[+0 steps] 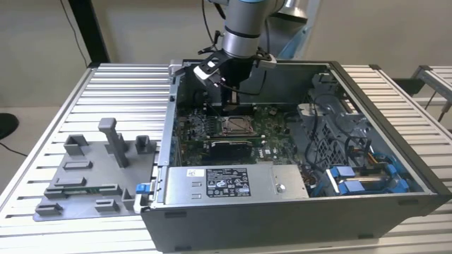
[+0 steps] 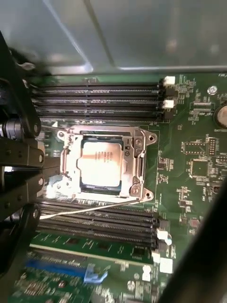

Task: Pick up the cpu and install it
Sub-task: 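Place the cpu into insertion slot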

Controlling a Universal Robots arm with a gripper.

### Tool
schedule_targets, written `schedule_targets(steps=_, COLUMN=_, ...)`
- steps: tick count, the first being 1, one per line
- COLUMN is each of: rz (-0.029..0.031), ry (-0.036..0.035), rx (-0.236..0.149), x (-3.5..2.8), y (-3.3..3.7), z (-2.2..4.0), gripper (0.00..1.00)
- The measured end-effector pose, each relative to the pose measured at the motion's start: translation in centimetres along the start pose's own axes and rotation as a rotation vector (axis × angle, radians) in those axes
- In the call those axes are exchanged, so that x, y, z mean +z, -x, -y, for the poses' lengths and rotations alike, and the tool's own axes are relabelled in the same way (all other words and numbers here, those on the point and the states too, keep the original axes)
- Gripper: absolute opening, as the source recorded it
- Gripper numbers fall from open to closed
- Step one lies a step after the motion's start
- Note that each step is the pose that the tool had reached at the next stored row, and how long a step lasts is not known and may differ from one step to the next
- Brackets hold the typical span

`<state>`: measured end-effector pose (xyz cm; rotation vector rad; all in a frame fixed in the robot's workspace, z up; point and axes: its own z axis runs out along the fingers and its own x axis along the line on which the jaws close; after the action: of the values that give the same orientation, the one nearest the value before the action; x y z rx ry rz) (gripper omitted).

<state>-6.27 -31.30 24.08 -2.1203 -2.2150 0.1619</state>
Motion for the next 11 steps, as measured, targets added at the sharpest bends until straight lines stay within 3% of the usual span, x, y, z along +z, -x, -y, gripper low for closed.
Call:
schedule_targets(steps=6, rz=0.0, ry=0.0, rx=0.0, x=-2.67, y=0.06, z=0.33, gripper=0.0)
schedule_targets(steps=11, rz=-0.0001, ry=0.0, rx=0.0, x=-2.78, y=0.06, z=0.37, gripper=0.0)
